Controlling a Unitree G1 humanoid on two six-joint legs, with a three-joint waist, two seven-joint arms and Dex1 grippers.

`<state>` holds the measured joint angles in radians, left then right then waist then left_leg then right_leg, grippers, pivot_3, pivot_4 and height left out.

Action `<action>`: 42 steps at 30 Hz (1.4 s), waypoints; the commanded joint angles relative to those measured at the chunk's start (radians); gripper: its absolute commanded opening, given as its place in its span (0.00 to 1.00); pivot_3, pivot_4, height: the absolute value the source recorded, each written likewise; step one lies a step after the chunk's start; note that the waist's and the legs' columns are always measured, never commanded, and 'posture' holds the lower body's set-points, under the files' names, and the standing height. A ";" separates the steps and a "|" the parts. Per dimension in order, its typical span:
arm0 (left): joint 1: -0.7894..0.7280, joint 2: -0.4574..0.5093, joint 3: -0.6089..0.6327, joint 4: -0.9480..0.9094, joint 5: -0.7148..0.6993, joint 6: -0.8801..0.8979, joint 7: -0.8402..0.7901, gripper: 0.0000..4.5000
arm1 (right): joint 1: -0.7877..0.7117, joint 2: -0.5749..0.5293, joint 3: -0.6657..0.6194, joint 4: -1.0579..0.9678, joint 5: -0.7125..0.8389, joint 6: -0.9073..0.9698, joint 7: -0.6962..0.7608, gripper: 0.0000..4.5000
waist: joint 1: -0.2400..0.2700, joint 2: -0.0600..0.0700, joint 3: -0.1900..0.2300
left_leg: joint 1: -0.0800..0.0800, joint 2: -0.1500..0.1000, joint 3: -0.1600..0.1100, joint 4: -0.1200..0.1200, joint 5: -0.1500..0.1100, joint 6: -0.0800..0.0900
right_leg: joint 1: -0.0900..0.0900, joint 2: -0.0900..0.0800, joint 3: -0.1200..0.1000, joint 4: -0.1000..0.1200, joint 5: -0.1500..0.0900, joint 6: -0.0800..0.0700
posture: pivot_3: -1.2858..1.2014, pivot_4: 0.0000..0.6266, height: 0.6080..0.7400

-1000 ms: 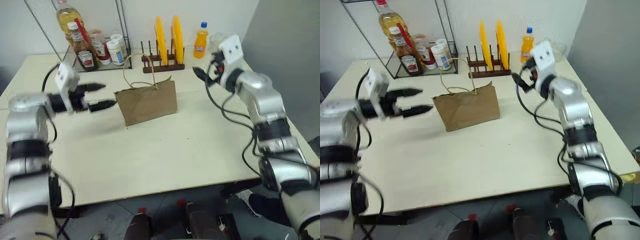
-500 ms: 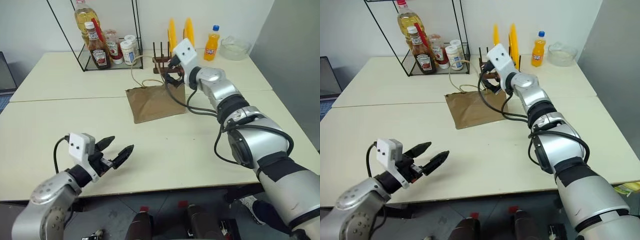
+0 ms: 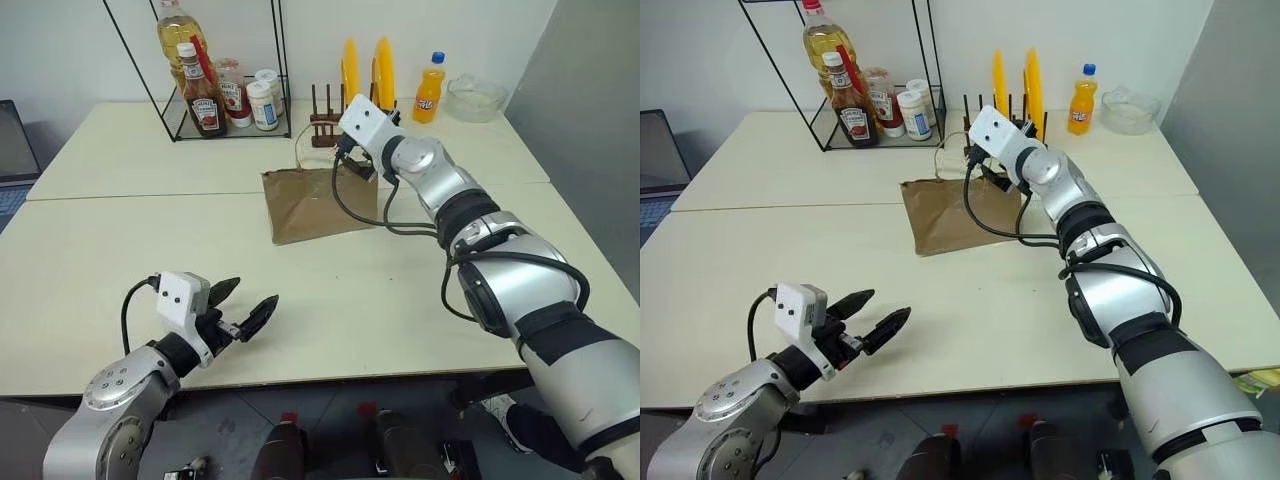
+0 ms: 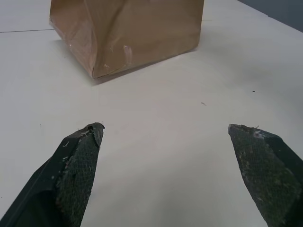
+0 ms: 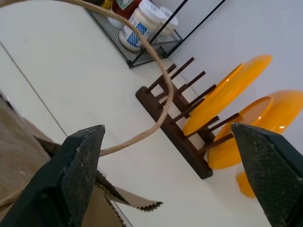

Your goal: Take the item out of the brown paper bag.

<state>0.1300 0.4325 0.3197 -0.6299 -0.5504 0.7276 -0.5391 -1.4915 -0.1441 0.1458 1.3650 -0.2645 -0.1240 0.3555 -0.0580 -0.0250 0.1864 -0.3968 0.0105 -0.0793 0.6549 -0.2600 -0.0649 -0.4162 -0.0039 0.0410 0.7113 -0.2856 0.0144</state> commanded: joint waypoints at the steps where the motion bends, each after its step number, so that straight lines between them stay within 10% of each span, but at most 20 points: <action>1: -0.009 0.030 0.012 0.002 -0.021 -0.032 -0.019 0.99 | -0.038 0.001 -0.110 -0.028 0.106 -0.026 0.093 1.00 | 0.000 0.000 0.000 | 0.000 0.000 0.000 0.000 0.000 0.000 | 0.000 0.000 0.000 0.000 0.000 0.000 | 0.52 0.24 1.00; 15: -0.030 0.080 0.019 0.055 -0.030 -0.071 -0.035 1.00 | -0.022 -0.021 -0.106 -0.013 0.046 0.028 -0.064 0.01 | 0.000 0.000 0.000 | 0.000 0.000 0.001 -0.001 0.000 0.000 | -0.001 0.001 0.001 -0.001 0.000 0.000 | 0.52 0.24 1.00; 24: -0.042 0.103 0.014 0.079 -0.033 -0.085 -0.038 1.00 | 0.007 -0.023 0.132 -0.005 -0.192 -0.106 -0.019 0.01 | -0.001 0.000 0.000 | 0.000 0.000 0.002 -0.002 0.000 0.000 | -0.003 0.001 0.001 -0.001 0.000 0.000 | 0.52 0.24 1.00; 42: -0.131 0.170 -0.033 0.182 -0.023 -0.097 -0.099 1.00 | 0.126 -0.154 0.145 -0.127 -0.125 -0.228 0.631 0.01 | 0.000 0.000 0.000 | 0.001 0.001 0.002 -0.005 0.000 0.000 | -0.002 0.001 0.001 -0.002 0.000 0.000 | 0.52 0.24 1.00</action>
<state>0.0105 0.5892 0.2794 -0.4386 -0.5710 0.6470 -0.6262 -1.3763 -0.2918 0.2948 1.2728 -0.4113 -0.3437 0.9087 -0.0583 -0.0247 0.1866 -0.3962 0.0117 -0.0778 0.6500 -0.2599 -0.0651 -0.4185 -0.0034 0.0416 0.7092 -0.2858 0.0142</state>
